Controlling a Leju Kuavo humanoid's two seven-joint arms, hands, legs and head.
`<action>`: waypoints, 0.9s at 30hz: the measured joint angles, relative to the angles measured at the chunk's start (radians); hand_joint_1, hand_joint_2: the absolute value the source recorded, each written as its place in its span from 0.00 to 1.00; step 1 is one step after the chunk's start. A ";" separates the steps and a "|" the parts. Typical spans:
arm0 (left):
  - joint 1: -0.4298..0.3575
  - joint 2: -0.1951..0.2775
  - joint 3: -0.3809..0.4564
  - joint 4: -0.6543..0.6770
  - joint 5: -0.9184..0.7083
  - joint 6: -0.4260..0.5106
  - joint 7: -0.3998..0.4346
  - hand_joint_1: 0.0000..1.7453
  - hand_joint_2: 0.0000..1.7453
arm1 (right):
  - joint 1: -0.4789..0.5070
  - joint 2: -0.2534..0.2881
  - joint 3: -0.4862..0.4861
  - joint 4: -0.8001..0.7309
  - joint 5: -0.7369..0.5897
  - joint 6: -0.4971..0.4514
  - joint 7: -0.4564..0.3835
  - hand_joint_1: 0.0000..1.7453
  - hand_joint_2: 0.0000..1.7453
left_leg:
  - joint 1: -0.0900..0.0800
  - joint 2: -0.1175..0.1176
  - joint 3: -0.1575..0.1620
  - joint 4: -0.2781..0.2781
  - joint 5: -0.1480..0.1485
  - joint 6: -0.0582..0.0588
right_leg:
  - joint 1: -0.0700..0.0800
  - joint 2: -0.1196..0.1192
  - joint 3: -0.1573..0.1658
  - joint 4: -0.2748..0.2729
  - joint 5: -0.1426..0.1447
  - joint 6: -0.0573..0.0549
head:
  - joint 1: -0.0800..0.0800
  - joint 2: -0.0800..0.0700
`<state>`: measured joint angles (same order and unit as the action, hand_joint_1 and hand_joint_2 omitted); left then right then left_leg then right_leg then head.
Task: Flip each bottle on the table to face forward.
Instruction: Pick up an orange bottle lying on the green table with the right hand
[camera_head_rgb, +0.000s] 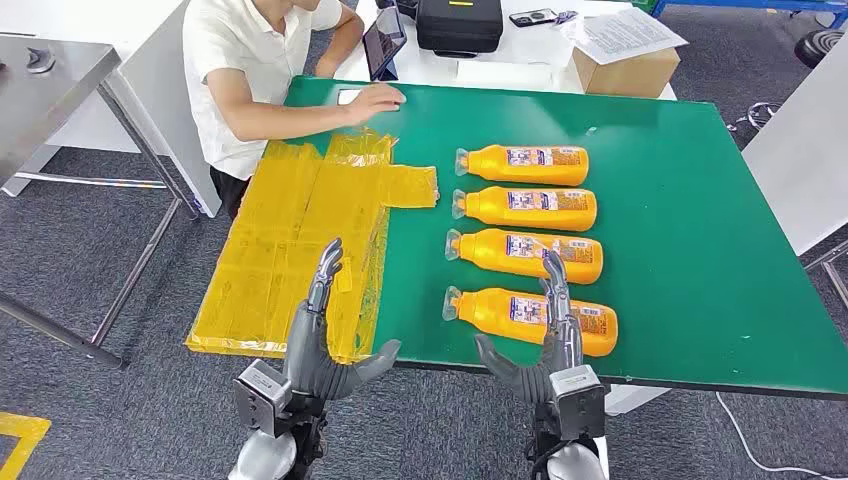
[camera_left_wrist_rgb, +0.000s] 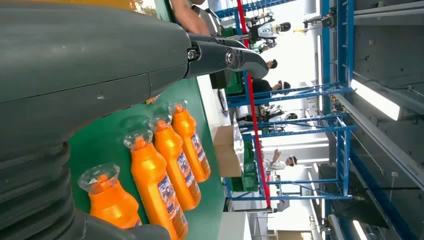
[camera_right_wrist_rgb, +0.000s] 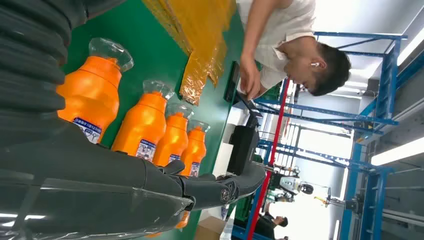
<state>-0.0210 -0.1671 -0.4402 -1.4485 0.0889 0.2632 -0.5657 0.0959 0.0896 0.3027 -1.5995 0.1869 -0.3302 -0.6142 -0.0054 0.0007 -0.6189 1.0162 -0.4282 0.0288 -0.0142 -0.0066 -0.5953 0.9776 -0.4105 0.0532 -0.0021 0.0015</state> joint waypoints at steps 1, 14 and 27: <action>0.000 0.000 0.000 0.000 -0.001 0.001 0.000 0.00 1.00 | 0.001 0.000 0.000 0.000 0.000 0.000 0.000 0.00 1.00 | 0.000 0.000 0.000 0.000 0.000 0.000 | 0.000 0.000 0.000 0.000 0.000 0.000 | 0.000 0.000; -0.005 -0.011 0.000 0.007 -0.016 -0.024 0.014 0.00 1.00 | -0.067 -0.134 -0.009 0.138 0.624 -0.233 0.233 0.00 1.00 | -0.001 -0.001 0.000 0.000 0.000 0.000 | -0.001 0.000 0.001 0.000 0.000 0.000 | 0.000 0.000; -0.006 -0.022 0.000 0.021 -0.035 -0.023 0.027 0.00 1.00 | -0.094 -0.231 -0.031 0.208 0.709 -0.185 0.312 0.00 1.00 | 0.000 0.000 0.000 0.000 0.000 0.000 | 0.000 0.000 0.000 0.000 0.000 0.000 | 0.000 0.000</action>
<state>-0.0270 -0.1888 -0.4402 -1.4276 0.0538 0.2399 -0.5391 0.0024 -0.1411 0.2716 -1.3911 0.8963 -0.5147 -0.3025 -0.0059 0.0004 -0.6192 1.0164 -0.4283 0.0290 -0.0144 -0.0068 -0.5952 0.9774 -0.4104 0.0534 -0.0022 0.0015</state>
